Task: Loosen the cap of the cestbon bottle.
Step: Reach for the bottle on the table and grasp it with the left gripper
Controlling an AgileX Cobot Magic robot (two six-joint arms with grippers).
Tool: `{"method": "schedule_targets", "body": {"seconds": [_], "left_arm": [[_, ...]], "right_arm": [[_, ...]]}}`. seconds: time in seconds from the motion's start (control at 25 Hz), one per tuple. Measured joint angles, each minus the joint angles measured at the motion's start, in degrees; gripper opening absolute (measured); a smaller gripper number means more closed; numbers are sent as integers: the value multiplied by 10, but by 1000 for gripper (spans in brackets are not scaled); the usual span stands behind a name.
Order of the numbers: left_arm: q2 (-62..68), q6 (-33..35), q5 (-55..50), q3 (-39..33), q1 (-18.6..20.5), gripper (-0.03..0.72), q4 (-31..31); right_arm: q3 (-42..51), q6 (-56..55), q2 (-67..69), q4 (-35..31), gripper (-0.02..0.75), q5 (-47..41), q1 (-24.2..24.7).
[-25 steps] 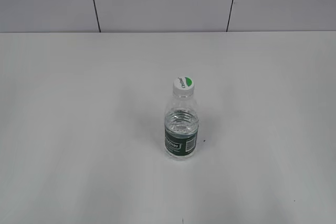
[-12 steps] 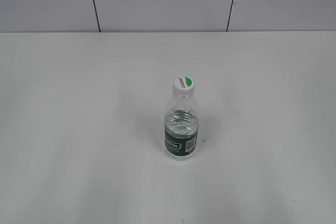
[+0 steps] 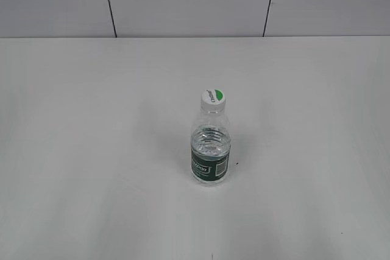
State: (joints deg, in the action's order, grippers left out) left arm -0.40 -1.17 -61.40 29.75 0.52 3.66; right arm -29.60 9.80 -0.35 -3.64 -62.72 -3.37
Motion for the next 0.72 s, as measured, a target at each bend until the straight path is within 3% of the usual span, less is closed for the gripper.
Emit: {"method": "schedule_targets", "body": {"seconds": [0.72], "left_arm": [[0,0,2,0,0,445,-33]], "right_arm": [[0,-1,0,-1,587,0,0]]}}
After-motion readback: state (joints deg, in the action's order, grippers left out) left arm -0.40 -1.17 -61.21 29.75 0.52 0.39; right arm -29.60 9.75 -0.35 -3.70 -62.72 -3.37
